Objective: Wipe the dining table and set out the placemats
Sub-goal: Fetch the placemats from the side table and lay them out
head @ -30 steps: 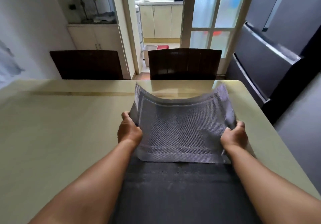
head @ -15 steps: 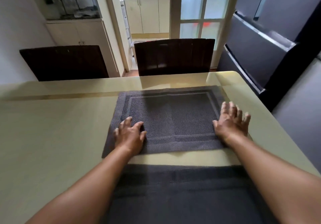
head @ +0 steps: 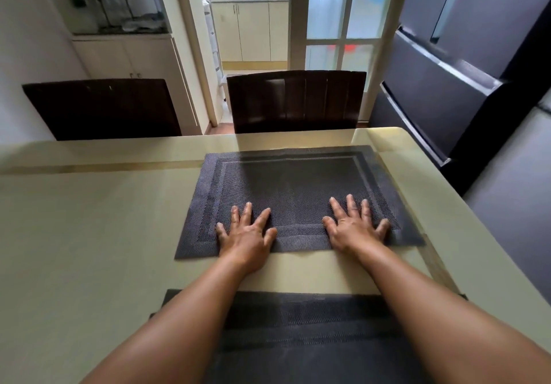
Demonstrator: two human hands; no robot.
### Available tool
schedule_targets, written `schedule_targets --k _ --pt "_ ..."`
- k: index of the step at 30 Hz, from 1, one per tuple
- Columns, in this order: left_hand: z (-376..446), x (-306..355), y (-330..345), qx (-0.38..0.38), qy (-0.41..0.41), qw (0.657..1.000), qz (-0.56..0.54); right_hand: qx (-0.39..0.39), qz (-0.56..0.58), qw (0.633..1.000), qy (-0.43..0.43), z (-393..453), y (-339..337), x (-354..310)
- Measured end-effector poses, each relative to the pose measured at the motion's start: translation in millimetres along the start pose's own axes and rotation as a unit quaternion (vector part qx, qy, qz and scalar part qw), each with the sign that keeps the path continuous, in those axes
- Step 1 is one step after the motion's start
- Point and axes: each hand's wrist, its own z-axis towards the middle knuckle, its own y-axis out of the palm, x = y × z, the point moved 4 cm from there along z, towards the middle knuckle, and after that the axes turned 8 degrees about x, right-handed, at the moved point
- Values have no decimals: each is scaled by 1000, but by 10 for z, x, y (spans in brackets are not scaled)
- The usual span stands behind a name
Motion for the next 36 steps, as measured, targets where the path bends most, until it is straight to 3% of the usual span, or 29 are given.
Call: schedule_targets --k 6,14,17,21,31,36 --pt "109 63 -27 -10 -15 1000 13 5 -13 1000 3 88 -41 -9" --pt "-829 47 -182 82 -23 992 -96 108 95 989 -46 -803 -182 50" --pt "-1442 -76 -162 65 -78 990 -100 81 95 992 -31 -1321 -183 201" --pt "-2244 -141 -46 19 -88 995 -38 32 68 997 -20 -2068 -98 413" --pt "-3292 -631 -232 -5 -201 979 -18 -9 38 980 195 -3224 -221 1301" --pt "-3526 -721 -344 10 -273 962 -8 14 32 969 244 -3479 -314 1488"
